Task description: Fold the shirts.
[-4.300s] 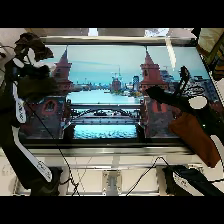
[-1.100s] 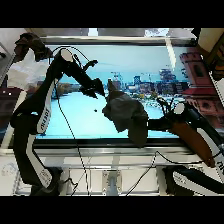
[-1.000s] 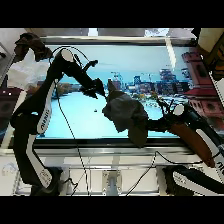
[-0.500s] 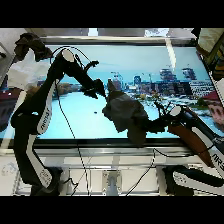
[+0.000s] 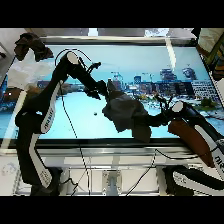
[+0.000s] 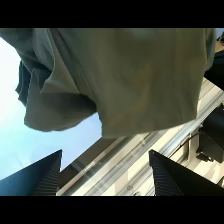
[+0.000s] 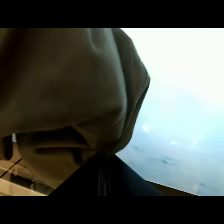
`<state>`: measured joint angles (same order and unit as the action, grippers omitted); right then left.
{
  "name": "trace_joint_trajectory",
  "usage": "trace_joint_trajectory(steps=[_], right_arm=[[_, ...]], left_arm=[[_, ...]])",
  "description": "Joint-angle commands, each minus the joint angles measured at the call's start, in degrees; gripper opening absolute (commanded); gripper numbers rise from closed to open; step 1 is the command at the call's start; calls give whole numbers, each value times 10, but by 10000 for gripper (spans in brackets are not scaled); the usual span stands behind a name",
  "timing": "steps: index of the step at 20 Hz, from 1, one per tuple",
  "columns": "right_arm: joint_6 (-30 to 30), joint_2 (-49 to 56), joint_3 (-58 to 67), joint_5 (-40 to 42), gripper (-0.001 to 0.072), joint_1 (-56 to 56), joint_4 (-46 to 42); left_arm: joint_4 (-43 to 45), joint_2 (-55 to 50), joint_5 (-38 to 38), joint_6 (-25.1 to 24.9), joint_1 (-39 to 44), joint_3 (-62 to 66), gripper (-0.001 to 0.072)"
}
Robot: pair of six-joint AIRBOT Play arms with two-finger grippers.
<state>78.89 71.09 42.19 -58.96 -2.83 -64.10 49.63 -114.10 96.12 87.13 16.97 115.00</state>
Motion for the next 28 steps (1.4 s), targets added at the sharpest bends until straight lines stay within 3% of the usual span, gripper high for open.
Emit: trace_joint_trajectory(steps=[1, 8, 13, 14, 16, 20, 23, 25, 28], right_arm=[[16, -10, 23, -21, 20, 0, -23], [34, -10, 24, -34, 21, 0, -17], [37, -10, 24, -32, 21, 0, -15], [37, -10, 24, -31, 21, 0, -15], [37, -11, 24, -31, 20, 0, -16], [47, -21, 66, -47, 19, 0, -102], [68, -63, 138, -89, 18, 42, -188], [63, -98, 186, -104, 17, 112, -176], [4, -150, 257, -114, 17, 216, -110]], left_arm=[[2, -29, -22, 18, 17, 0, 614], [-40, -84, -90, 32, 35, 0, 613], [-64, -94, -97, 31, 45, 0, 575], [-64, -94, -100, 29, 47, 0, 513], [-79, -94, -114, 4, 50, 0, 26], [-198, -90, -125, -47, 42, 16, 17], [-264, -44, -180, -73, 23, 26, 16], [-266, 11, -221, -93, 3, 26, 16], [-266, 119, -285, -133, -35, 26, 16]])
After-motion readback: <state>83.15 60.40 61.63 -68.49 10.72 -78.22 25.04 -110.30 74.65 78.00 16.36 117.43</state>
